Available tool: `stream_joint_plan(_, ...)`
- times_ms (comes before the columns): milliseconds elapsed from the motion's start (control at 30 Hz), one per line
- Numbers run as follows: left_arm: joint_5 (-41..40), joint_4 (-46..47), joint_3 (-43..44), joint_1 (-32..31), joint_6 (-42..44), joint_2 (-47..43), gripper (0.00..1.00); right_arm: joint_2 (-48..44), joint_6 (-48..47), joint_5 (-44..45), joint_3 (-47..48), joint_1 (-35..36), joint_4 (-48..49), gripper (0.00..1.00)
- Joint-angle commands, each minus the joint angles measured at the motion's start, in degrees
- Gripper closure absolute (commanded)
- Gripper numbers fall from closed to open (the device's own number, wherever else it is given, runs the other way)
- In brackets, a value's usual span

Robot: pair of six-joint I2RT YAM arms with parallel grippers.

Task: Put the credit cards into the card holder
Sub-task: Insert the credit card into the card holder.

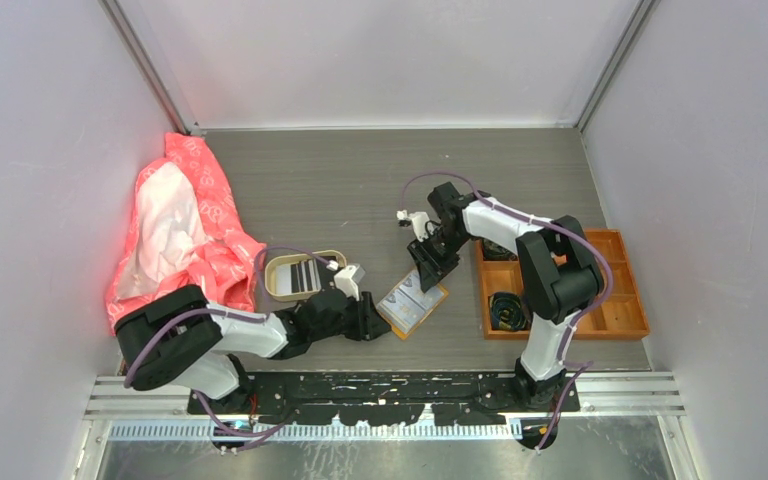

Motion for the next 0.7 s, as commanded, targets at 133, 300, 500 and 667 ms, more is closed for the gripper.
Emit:
stream_joint_plan(133,-1.50,4.45,2.36,-0.29,-0.84,3.12,0.62,1.72,1.27,3.34,2.72,0.05,-0.43,0.55)
stream_joint_plan(300,-2.28,3.60,3.38,-0.24,-0.22,3.90,0.62,2.43,1.32,4.02,3.15,0.02,-1.14,0.54)
stream_joint_plan(500,-3.30,0.30,5.16,-0.19,1.54,3.39,0.62,2.18,0.61,-2.83,4.17,0.03,-3.36,0.57)
stream_joint_plan(667,-4.03,-2.12,6.34,0.20,2.78,2.98,0.62,1.04,0.71,-5.17,4.45,-0.11,-4.09,0.60)
